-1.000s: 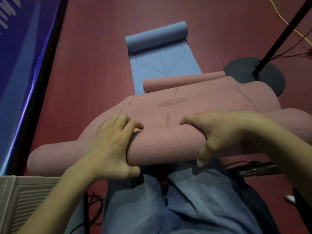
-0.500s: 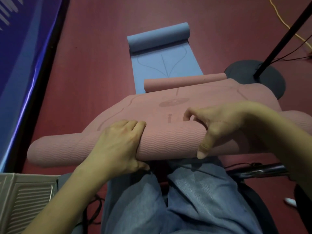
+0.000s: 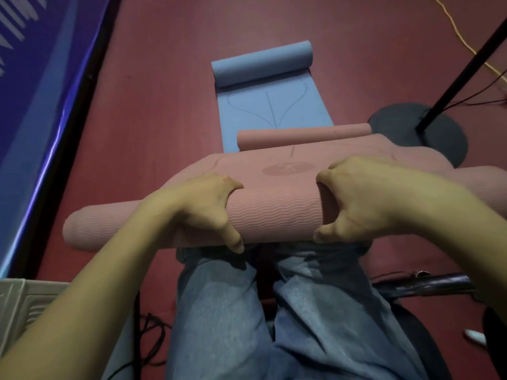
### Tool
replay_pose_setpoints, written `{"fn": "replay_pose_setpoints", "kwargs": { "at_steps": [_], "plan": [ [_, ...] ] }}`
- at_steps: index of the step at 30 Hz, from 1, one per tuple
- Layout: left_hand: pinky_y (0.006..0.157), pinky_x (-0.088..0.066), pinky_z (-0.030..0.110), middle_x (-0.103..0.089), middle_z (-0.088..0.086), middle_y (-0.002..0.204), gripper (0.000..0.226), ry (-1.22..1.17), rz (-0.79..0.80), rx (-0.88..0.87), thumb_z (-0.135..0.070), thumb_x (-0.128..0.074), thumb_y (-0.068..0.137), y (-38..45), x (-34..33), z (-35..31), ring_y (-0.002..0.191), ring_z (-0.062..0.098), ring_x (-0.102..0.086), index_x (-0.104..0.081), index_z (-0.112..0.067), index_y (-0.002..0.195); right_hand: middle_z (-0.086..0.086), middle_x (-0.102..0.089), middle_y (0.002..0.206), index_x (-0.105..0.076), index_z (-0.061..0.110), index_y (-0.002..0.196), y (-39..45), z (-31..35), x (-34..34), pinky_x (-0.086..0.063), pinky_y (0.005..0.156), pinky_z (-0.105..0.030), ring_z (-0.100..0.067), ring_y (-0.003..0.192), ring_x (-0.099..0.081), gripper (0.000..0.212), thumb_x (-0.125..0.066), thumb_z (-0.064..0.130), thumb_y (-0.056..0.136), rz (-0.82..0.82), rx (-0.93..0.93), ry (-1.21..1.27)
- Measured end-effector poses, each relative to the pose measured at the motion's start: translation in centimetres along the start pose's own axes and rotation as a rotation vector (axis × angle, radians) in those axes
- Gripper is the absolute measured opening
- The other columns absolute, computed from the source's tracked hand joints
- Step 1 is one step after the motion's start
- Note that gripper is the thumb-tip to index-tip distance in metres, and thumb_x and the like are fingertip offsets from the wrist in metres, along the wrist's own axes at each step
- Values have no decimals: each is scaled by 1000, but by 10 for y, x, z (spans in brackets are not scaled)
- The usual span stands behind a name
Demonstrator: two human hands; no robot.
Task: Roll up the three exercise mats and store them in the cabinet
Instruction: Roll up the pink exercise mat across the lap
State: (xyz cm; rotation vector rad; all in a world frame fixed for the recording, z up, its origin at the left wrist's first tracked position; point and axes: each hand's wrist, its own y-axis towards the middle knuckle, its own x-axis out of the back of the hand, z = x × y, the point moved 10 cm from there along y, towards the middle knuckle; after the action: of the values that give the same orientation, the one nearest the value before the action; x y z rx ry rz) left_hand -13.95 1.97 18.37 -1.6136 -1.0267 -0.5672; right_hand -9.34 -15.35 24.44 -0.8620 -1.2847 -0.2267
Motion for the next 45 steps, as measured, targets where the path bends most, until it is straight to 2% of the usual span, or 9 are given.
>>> {"fn": "replay_pose_setpoints", "kwargs": {
  "at_steps": [5,10,15,20,25,31,35,41,45],
  "plan": [
    [80,-54,37,-65,-19,94,80,-22,1,1,-67,-83,30,-2,-3,5,88,4,-61,-62,-37,101,-4,-49,124,-40,17,124,11,12,-27,-43,99,-41,-27,115,-54,103,-82,78,52,80,-12,-145],
    [102,-41,32,-52,-21,127,110,97,-234,-94,-79,-74,34,-15,9,-1,120,7,-45,-55,-36,133,5,-39,106,-30,23,108,26,0,-28,-41,97,-42,-25,112,-51,87,-89,59,54,157,21,-67],
    [88,-48,36,-49,-24,105,88,-12,-383,-114,-72,-77,40,-28,26,-1,99,6,-49,-57,-36,117,5,-54,111,-47,22,117,45,-13,-26,-56,88,-41,-25,101,-60,83,-95,49,54,369,-26,40],
    [90,-52,38,-66,-11,114,87,192,-308,-48,-76,-69,51,-33,31,-7,103,16,-63,-63,-31,125,0,-62,122,-56,20,128,58,-17,-32,-57,94,-43,-24,110,-63,97,-95,54,46,491,26,81],
    [93,-52,40,-61,-1,125,121,382,-236,48,-93,-68,36,-27,7,-4,111,23,-60,-49,-20,131,2,-67,116,-60,21,121,63,-20,-34,-59,92,-42,-19,103,-68,105,-90,60,28,525,38,183],
    [87,-49,38,-63,-1,116,112,446,-339,49,-83,-80,37,-20,8,-4,105,23,-59,-50,-19,124,9,-58,121,-51,31,124,68,-22,-35,-53,98,-41,-17,110,-60,100,-94,62,40,447,33,280],
    [70,-49,37,-64,-3,102,82,436,-336,28,-71,-79,47,-13,15,-4,92,25,-62,-50,-22,106,10,-40,112,-36,33,113,65,-17,-18,-46,97,-41,-16,108,-45,97,-88,71,41,173,46,180],
    [70,-53,35,-63,-4,90,79,336,-185,54,-68,-79,39,-3,26,4,76,21,-60,-55,-28,103,9,-50,122,-45,25,119,42,-7,-4,-44,84,-32,-15,100,-49,89,-89,67,53,-1,83,147],
    [73,-55,36,-62,-4,89,78,326,-166,60,-68,-84,41,-1,29,0,76,21,-59,-55,-27,101,3,-56,117,-35,24,102,40,-3,-5,-36,74,-31,-25,101,-58,90,-91,68,48,-67,69,-26]
  ]
}}
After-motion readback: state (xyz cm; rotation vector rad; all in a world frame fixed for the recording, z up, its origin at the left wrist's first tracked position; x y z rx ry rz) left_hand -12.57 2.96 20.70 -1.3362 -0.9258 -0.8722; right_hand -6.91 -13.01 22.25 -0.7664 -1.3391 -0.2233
